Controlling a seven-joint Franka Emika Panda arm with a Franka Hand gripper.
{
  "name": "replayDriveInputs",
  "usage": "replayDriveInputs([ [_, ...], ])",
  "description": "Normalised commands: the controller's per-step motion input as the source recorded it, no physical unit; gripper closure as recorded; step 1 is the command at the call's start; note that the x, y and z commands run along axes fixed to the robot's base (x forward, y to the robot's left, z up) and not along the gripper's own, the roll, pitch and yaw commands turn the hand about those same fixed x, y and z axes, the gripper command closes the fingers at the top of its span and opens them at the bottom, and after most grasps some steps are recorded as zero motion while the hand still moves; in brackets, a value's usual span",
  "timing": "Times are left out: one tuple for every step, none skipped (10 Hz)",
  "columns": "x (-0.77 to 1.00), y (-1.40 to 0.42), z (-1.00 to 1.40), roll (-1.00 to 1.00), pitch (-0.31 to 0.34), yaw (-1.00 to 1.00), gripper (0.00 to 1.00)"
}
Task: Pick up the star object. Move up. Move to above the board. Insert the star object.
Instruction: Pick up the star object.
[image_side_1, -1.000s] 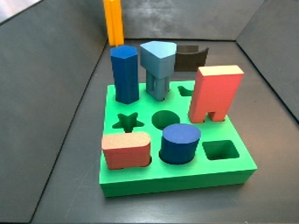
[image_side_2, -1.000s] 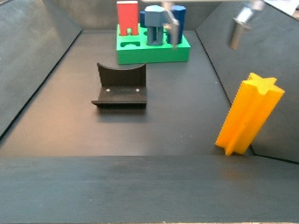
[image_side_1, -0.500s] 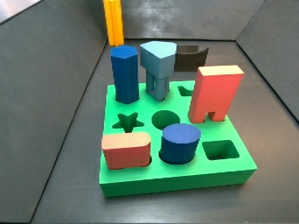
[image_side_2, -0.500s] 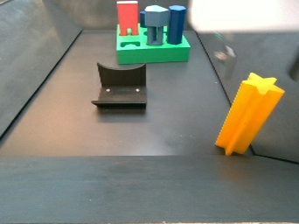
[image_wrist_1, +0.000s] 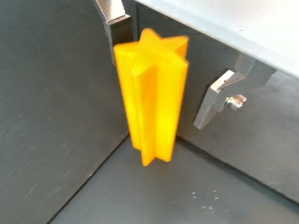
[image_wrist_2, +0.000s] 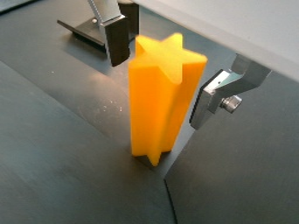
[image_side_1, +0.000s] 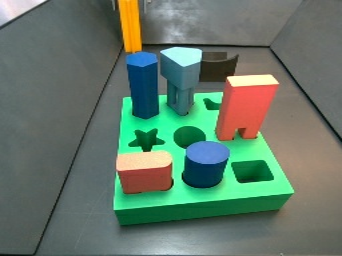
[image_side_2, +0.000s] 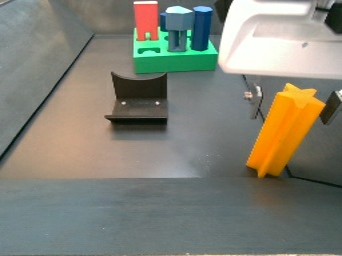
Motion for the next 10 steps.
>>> replayDriveInputs([
  [0.0, 0.0, 0.0, 0.0, 0.0, 0.0, 1.0],
  [0.0, 0.0, 0.0, 0.0, 0.0, 0.0, 1.0],
  [0.0, 0.0, 0.0, 0.0, 0.0, 0.0, 1.0],
  [0.0, 0.0, 0.0, 0.0, 0.0, 0.0, 1.0],
  [0.0, 0.0, 0.0, 0.0, 0.0, 0.0, 1.0],
  [0.0, 0.0, 0.0, 0.0, 0.0, 0.0, 1.0],
  [0.0, 0.0, 0.0, 0.0, 0.0, 0.0, 1.0],
  [0.0, 0.0, 0.0, 0.0, 0.0, 0.0, 1.0],
  [0.0, 0.0, 0.0, 0.0, 0.0, 0.0, 1.0],
  [0.0, 0.0, 0.0, 0.0, 0.0, 0.0, 1.0],
])
